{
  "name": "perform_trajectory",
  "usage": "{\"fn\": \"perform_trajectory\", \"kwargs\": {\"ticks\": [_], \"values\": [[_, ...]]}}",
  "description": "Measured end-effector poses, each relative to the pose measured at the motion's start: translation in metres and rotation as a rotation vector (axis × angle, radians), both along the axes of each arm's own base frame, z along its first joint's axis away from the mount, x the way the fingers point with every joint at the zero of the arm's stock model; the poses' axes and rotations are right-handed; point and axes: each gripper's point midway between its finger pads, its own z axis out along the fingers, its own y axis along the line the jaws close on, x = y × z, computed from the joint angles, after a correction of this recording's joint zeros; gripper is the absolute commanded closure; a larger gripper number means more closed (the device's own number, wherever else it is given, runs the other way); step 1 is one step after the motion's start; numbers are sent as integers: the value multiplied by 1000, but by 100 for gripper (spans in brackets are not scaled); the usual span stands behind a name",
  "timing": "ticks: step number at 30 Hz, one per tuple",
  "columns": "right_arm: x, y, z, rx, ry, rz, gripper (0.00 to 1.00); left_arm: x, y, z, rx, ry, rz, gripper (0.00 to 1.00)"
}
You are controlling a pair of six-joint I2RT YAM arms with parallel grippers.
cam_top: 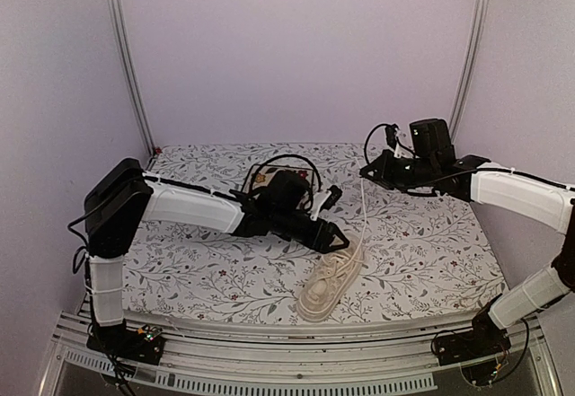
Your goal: Tie the shoes
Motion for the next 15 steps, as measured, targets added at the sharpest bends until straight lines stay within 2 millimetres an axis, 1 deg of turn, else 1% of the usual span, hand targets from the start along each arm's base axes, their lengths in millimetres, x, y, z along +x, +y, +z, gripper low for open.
{"fn": "perform_trajectory", "kwargs": {"ticks": [3,6,8,11,15], "values": [[0,0,1,1,-2,-1,98,2,-3,-11,43,7,-15,48],[0,0,1,1,-2,-1,98,-2,2,-20,84,21,-30,56],[0,0,1,1,-2,-1,98,-6,4,-23,99,26,-46,61],[0,0,1,1,-2,0,98,-8,4,-22,102,35,-62,63],[0,0,1,1,-3,0,98,-12,0,-15,81,36,-94,64]]}}
